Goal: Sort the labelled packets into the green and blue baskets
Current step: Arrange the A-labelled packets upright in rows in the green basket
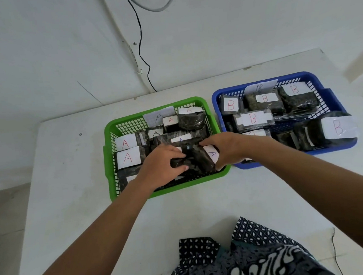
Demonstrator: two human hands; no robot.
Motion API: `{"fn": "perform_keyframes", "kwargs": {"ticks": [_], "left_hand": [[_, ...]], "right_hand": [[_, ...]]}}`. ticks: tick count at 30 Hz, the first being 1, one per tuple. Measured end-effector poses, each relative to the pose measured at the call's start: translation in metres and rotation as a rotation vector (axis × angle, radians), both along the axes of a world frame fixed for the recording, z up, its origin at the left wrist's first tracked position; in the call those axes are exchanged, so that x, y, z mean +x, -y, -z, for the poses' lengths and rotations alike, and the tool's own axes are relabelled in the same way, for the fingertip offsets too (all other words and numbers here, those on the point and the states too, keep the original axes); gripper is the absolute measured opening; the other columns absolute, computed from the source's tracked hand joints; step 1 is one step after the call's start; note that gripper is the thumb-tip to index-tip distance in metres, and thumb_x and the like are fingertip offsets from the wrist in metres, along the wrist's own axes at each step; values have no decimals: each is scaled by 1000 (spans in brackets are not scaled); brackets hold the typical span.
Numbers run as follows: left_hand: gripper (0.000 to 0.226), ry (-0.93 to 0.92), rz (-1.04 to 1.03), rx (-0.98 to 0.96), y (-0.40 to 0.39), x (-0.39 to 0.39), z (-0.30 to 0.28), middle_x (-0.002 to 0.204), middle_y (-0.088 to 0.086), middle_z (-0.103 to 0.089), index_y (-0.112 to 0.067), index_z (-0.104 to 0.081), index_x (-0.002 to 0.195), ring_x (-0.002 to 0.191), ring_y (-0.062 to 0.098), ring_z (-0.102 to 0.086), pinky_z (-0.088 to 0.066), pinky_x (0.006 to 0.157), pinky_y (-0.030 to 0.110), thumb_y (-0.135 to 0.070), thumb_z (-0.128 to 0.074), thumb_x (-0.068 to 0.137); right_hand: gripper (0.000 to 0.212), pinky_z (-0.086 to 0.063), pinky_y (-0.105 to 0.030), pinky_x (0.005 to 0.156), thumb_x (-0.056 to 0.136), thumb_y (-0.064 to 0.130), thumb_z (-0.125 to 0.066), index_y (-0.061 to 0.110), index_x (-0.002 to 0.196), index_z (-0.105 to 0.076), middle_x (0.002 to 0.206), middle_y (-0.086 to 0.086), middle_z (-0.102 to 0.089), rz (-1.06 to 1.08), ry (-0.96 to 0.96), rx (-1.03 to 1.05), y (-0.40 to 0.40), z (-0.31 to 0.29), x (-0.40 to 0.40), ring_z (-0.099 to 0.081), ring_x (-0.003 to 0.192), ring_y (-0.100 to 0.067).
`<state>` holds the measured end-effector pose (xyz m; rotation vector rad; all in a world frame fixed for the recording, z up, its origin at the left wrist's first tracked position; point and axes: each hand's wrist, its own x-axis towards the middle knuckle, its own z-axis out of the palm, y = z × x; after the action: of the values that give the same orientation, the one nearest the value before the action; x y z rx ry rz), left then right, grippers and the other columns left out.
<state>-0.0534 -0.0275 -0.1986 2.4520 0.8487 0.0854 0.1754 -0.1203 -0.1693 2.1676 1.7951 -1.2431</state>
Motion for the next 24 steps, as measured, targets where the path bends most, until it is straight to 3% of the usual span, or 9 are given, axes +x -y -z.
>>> {"fn": "perform_keyframes", "kwargs": {"ticks": [4,8,10,14,17,20,24], "left_hand": [[43,-104,75,6,5,-2,3,119,-10,-67,-27,-73,120,112,14,-53,-48,92,38,-45,-77,81],[56,-120,62,15,4,-1,6,122,-5,-64,-26,-65,130,119,16,-50,-43,97,34,-39,-81,77],[55,-112,49,-4,5,0,8,115,-3,-63,-23,-67,127,115,17,-51,-43,95,32,-35,-83,76],[41,-59,20,-38,7,1,10,97,-9,-59,-22,-71,107,94,11,-55,-51,84,34,-30,-88,70],[41,-15,-9,-89,5,1,8,99,-13,-61,-24,-68,109,91,7,-58,-53,83,30,-34,-85,74],[38,9,-48,-295,-1,3,-1,108,-14,-67,-35,-61,121,96,4,-65,-54,87,29,-36,-76,85],[27,-67,-83,-529,-14,8,-21,97,-19,-71,-55,-64,109,87,-7,-66,-48,80,23,-32,-64,96]], "right_hand": [[95,-40,-31,99,66,47,-86,25,147,-43,134,8,-51,-46,60,190,6,6,1,-48,124,-17],[79,-46,-16,75,65,52,-85,24,132,-53,107,13,-52,197,-157,431,15,4,6,-57,97,-13],[79,-42,-12,74,67,50,-86,22,133,-52,110,10,-52,323,-186,529,13,0,9,-55,98,-12],[77,-45,-24,85,71,48,-85,19,134,-52,116,1,-54,389,-173,563,5,-8,17,-54,102,-14],[76,-46,-26,86,72,46,-85,19,134,-51,116,0,-55,383,-172,567,4,-7,18,-54,102,-15],[76,-43,-21,82,72,47,-85,19,134,-52,116,1,-55,410,-201,569,3,-6,18,-55,102,-15],[82,-44,-25,86,71,46,-85,18,139,-49,118,1,-52,377,-172,569,-1,-6,17,-53,105,-16]]}}
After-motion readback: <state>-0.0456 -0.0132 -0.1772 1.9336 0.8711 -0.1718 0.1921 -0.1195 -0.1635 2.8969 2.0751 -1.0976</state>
